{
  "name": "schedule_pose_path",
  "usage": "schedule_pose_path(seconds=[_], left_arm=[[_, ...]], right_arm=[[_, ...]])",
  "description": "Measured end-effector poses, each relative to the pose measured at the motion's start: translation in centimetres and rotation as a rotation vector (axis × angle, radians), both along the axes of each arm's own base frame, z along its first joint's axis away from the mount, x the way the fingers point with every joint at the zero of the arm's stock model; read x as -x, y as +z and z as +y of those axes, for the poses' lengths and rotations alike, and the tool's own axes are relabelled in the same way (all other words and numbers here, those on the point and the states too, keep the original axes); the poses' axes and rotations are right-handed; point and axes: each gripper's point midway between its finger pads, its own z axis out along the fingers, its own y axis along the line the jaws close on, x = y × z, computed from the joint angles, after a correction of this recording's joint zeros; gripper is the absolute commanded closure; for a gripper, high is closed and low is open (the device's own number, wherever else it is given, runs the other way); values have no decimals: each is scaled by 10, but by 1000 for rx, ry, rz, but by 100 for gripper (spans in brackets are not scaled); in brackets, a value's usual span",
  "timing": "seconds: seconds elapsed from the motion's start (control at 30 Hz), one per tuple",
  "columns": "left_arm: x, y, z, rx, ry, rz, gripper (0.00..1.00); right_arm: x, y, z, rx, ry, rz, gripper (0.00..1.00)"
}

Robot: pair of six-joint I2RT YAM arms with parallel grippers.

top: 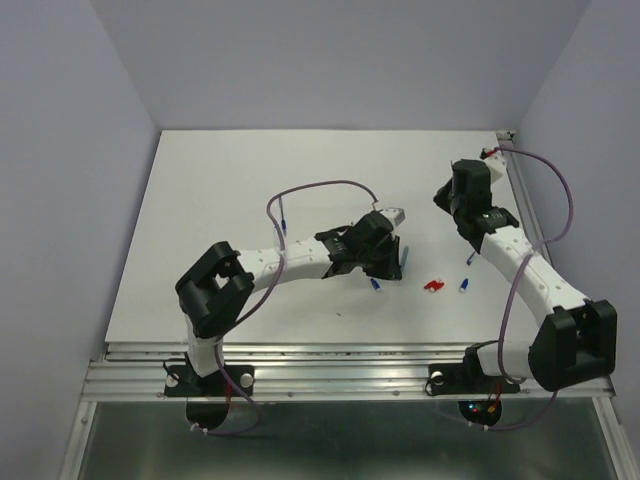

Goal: Open the pen caps

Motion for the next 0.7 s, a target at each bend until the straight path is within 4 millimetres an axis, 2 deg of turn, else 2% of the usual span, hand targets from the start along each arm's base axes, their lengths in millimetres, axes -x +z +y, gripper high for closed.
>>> schedule_pose_path(seconds=[0.1,0.2,0.4,0.43,0.5,0.57,0.7], left_arm=[[-17,2,-27,23,0,-21,100],[-22,-10,-39,4,-7,-17,100],[-24,-27,-65,-11,-41,-11,100],[-23,-31,-69,-15,-47,-6,93],[-20,-36,-75,-18,-60,1,86],[-18,-42,-81,-21,-71,9,84],[-11,-58,-87,-39,-86,30,69]], right_arm=[[28,12,-16,4,-51,-32,99],[49,25,-28,-6,-94,-77,98],[74,37,-38,-29,-133,-137,93],[76,38,-39,-28,-139,-140,93],[77,38,-41,-27,-146,-140,93],[79,34,-41,-23,-148,-129,92],[80,30,-43,-18,-155,-116,92]])
